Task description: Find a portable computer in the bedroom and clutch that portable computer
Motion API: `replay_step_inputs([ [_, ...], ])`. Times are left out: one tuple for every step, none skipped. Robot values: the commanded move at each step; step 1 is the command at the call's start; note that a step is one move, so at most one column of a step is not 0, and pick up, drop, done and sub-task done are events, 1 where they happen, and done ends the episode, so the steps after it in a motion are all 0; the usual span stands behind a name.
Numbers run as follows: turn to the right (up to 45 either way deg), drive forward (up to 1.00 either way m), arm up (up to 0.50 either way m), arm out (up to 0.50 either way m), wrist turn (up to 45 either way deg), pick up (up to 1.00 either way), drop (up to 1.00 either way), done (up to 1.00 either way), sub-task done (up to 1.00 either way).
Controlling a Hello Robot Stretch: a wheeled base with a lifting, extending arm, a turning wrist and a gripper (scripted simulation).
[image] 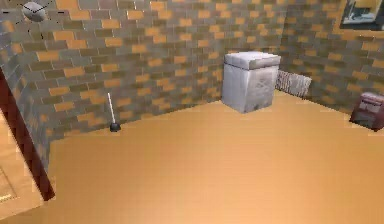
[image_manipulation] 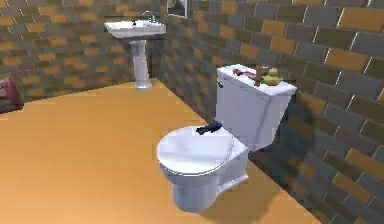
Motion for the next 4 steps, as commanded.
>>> replay_step_inputs([
  [15.0,0.0,0.0,0.0,0.0,0.0,0.0,0.0,0.0],
  [0.0,0.2,0.0,0.0,0.0,0.0,0.0,0.0,0.0],
  [-45.0,0.0,0.0,0.0,0.0,0.0,0.0,0.0,0.0],
  [-18.0,0.0,0.0,0.0,0.0,0.0,0.0,0.0,0.0],
])
